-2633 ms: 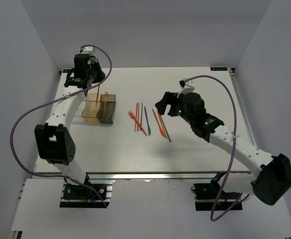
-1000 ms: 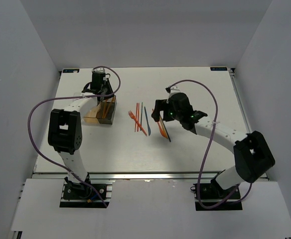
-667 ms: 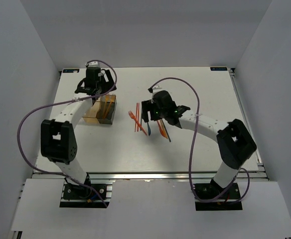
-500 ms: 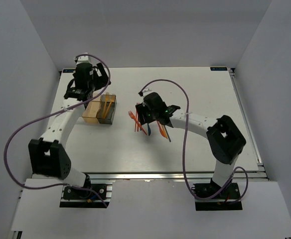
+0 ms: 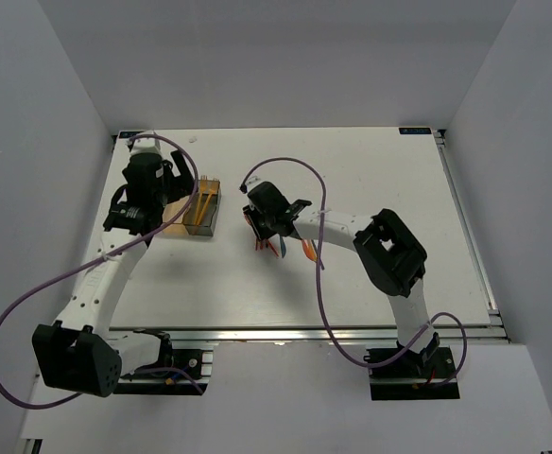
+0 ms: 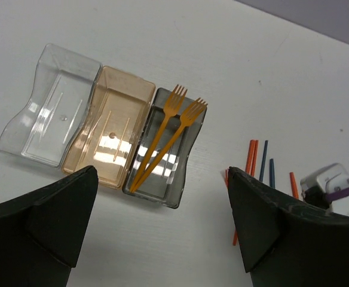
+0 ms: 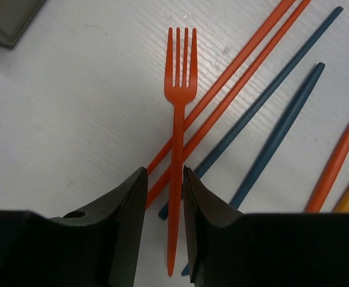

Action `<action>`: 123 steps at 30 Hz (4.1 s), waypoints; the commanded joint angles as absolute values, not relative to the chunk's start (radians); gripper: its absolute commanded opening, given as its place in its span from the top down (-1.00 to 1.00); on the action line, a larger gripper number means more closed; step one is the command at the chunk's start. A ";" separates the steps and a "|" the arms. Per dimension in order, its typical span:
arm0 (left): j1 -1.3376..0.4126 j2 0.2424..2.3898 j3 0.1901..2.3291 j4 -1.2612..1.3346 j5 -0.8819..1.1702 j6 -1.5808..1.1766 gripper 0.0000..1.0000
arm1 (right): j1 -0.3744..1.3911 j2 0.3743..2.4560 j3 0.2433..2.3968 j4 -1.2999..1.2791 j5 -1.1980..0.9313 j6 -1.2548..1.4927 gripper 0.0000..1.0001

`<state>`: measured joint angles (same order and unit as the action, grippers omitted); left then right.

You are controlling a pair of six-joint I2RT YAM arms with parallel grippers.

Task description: Sort the eating utensils into containers

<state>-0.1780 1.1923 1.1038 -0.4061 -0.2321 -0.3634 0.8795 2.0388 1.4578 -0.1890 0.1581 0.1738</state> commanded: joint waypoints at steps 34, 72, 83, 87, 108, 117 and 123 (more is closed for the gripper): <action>-0.211 1.207 0.758 0.317 0.383 -0.939 -0.96 | 0.902 1.712 1.298 -0.075 0.215 0.296 1.00; -0.308 1.532 1.371 -0.505 -0.191 -0.298 1.00 | 0.954 1.434 1.204 -0.124 0.416 0.316 -0.79; -0.298 1.739 1.577 -0.442 -0.561 -0.026 1.00 | 0.812 1.180 0.971 -0.166 0.408 0.325 -0.79; -0.296 1.735 1.513 -0.303 -0.557 -0.003 1.00 | 0.778 1.120 0.924 -0.175 0.410 0.318 -0.79; -0.311 1.718 1.281 -0.106 -0.509 0.032 0.77 | 0.755 1.169 0.890 -0.150 0.377 0.313 -0.79; -0.324 1.781 1.298 -0.130 -0.485 0.084 0.87 | 0.747 1.177 0.873 -0.138 0.362 0.324 -0.79; -0.325 1.809 1.335 -0.163 -0.450 0.175 0.80 | 0.746 1.184 0.874 -0.140 0.364 0.318 -0.79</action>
